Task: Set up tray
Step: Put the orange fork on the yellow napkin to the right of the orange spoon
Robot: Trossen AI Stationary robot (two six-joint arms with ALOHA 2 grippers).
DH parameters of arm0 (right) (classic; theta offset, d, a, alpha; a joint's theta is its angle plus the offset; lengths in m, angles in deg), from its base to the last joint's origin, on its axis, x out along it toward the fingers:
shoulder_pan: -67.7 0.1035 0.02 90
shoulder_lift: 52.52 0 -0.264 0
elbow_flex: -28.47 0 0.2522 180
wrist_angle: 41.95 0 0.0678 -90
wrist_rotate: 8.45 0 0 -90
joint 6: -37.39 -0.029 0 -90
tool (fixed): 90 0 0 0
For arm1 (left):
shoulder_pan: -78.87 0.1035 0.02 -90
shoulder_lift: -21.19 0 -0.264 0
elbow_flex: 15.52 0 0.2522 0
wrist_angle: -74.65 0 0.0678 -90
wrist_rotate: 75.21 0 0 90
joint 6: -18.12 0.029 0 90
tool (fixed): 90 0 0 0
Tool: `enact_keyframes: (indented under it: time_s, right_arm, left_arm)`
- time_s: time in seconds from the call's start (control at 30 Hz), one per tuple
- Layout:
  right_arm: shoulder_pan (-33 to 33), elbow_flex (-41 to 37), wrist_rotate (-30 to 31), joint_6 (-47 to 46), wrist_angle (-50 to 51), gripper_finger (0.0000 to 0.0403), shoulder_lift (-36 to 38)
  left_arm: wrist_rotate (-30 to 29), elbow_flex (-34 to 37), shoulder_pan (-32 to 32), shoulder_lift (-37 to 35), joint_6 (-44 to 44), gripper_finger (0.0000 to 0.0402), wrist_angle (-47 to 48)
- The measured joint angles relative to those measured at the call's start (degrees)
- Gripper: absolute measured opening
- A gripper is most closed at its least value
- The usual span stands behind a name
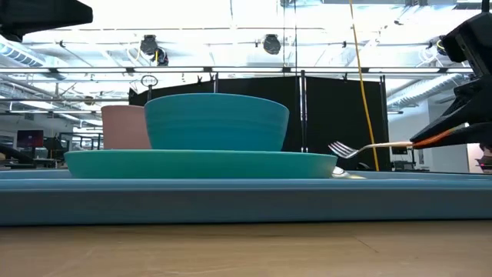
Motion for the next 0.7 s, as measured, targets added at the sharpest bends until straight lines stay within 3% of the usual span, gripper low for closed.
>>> enact_keyframes:
  time_s: [0.2, 0.3, 0.4, 0.7]
  right_arm:
    - [-0.11, 0.25, -1.76, 0.45, 12.46, 0.0000, 7.12]
    - [-1.18, 1.60, -7.41, 0.00, 18.14, 0.0000, 8.99]
    - [-1.97, 2.05, -11.88, -0.05, 18.26, 0.0000, 8.84]
    - [-3.42, 2.14, -14.03, -0.29, 12.53, 0.0000, 8.22]
  left_arm:
    - [0.03, 0.00, 0.00, 0.00, -0.01, 0.0072, -0.18]
    - [-0.02, 0.00, 0.03, 0.00, 0.00, 0.0072, -0.17]
    - [-0.09, 0.00, 0.08, 0.00, 0.22, 0.0072, -0.17]
    - [-0.09, 0.00, 0.30, 0.00, 0.31, 0.0072, -0.47]
